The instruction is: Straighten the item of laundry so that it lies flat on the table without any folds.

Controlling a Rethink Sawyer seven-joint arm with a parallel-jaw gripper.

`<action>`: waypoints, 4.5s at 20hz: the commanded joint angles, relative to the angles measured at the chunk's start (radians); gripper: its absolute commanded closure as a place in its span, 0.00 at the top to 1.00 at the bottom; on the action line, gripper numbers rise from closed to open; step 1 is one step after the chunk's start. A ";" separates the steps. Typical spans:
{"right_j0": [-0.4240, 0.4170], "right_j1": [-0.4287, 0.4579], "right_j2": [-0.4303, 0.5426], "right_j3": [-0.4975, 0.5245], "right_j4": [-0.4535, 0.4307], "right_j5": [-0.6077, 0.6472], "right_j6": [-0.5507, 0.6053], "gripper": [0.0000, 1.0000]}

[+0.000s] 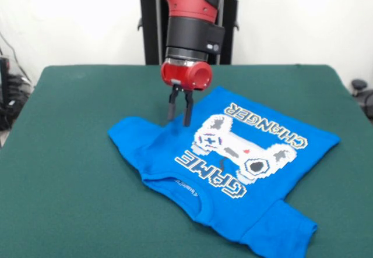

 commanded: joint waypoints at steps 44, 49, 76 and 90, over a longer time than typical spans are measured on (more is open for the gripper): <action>-0.038 0.170 0.067 -0.233 -0.174 0.029 0.053 1.00; -0.061 0.165 0.071 -0.220 -0.209 0.022 0.062 1.00; -0.182 -0.247 0.240 0.001 -0.180 0.399 0.072 1.00; -0.081 -0.092 0.122 -0.048 -0.188 0.187 0.104 1.00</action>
